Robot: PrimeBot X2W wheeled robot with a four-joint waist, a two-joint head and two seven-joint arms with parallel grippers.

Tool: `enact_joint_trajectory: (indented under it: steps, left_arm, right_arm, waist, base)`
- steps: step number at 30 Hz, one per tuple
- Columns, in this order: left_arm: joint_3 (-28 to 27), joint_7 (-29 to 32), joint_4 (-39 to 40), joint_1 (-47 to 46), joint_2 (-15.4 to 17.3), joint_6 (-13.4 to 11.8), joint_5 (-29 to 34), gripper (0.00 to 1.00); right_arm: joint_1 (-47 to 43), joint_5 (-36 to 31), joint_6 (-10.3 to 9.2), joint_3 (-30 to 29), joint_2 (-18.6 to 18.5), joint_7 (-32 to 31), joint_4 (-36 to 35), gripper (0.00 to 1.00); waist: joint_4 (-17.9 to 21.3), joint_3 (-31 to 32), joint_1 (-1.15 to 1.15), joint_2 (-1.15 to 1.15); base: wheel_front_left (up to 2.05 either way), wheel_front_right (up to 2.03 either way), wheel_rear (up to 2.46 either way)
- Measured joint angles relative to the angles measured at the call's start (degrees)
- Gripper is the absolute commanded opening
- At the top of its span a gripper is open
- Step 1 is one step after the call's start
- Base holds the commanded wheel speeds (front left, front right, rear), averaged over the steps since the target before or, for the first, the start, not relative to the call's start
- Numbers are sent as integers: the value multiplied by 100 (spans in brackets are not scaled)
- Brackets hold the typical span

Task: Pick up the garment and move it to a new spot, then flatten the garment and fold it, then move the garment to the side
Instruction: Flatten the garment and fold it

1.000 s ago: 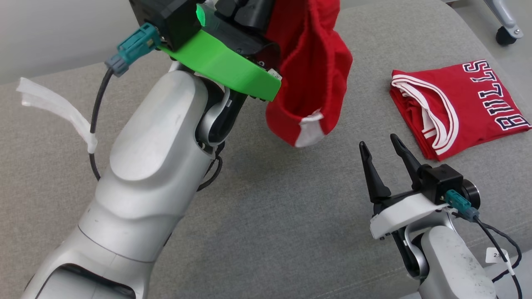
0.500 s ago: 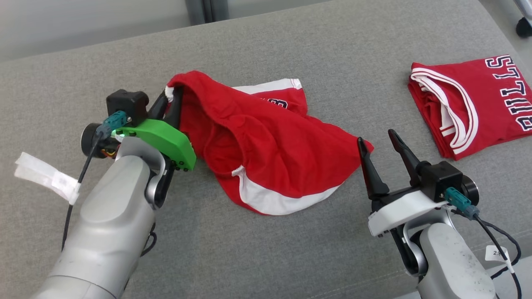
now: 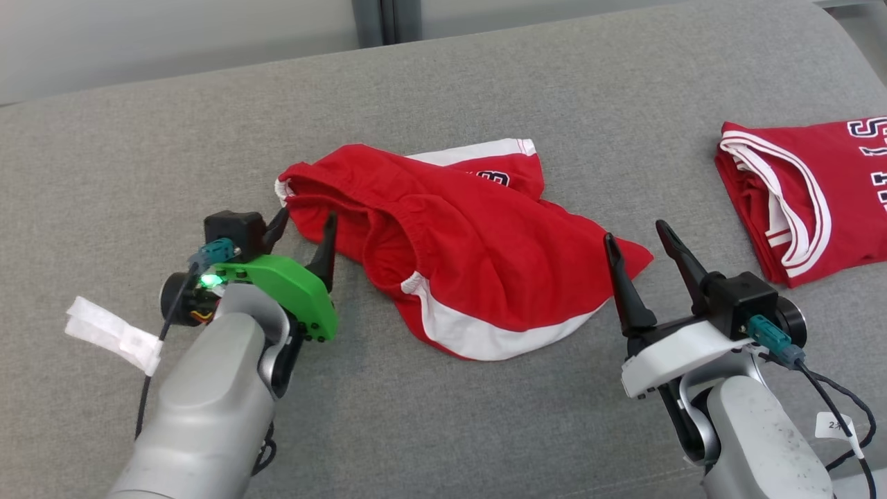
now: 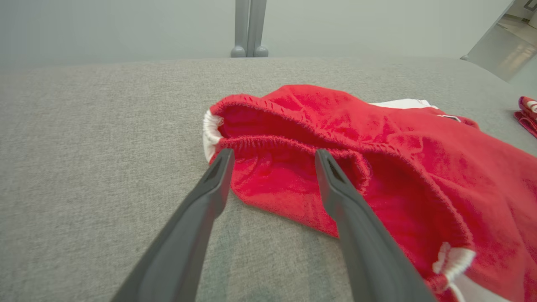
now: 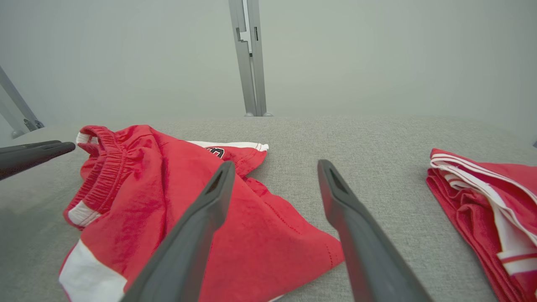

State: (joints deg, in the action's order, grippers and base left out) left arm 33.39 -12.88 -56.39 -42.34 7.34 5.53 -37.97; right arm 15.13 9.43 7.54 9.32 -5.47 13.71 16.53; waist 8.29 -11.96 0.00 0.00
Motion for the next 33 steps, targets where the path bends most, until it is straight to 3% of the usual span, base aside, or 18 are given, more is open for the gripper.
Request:
enact_joint_trajectory:
  steps: [7, 14, 20, 21, 22, 28, 33]
  left_arm:
    - [436, -97, 860, 194, -209, 153, 108, 100]
    - [961, 641, 1114, 482, -288, 179, -266, 100]
    - [1076, 1072, 951, 501, -136, 183, -455, 100]
    - [1038, 1088, 899, 500, -122, 131, -490, 39]
    - [1015, 1101, 857, 498, -109, 94, -492, 0]
    - [996, 1159, 810, 483, -114, 104, -604, 0]
    - [713, 549, 859, 490, -62, 42, -784, 0]
  right_arm:
    - [-77, -5, 0, 18, -15, -45, -53, 100]
    - [-112, 5, 0, 49, -12, -52, -91, 100]
    - [-114, 14, 0, 16, -20, -51, -108, 100]
    - [-114, 14, 0, 10, -19, -49, -109, 100]
    - [-114, 14, 0, 2, -16, -49, -109, 100]
    - [-115, 14, 0, -103, 11, -40, -113, 100]
    - [-116, 12, 0, -143, 42, -15, -118, 100]
  waist:
    - [-150, 206, 0, 0]
    - [1, 228, 0, 0]
    - [198, 181, 0, 0]
    - [223, 169, 0, 0]
    - [243, 155, 0, 0]
    - [236, 87, 0, 0]
    - [90, 65, 0, 0]
  base:
    - [0, 0, 0]
    - [0, 0, 0]
    - [0, 0, 0]
    - [0, 0, 0]
    - [0, 0, 0]
    - [0, 0, 0]
    - [0, 0, 0]
